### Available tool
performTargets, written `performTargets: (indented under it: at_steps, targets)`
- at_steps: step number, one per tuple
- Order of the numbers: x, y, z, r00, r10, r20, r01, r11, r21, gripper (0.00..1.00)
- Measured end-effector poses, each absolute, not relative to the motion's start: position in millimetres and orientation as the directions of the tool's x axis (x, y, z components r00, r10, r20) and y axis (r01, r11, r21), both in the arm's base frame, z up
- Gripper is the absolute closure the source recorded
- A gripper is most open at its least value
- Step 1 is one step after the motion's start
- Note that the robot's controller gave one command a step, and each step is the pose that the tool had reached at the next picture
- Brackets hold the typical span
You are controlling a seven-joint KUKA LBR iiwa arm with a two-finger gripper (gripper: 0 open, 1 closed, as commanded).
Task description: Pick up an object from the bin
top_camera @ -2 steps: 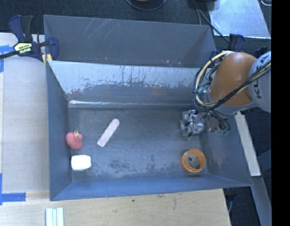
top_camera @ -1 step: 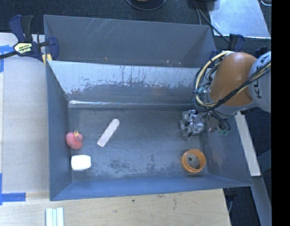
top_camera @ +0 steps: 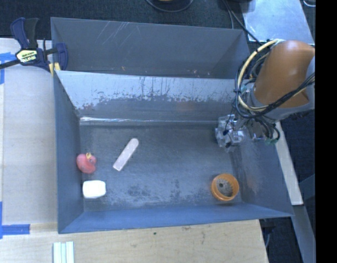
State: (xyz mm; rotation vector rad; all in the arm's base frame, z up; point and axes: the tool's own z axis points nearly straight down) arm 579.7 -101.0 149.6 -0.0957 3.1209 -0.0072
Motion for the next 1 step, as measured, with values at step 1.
performTargets:
  at_steps: [1]
  targets:
    - [594.1, -138.1, 68.5, -0.998, -0.066, -0.011, -0.066, 0.998, 0.005, 1.00]
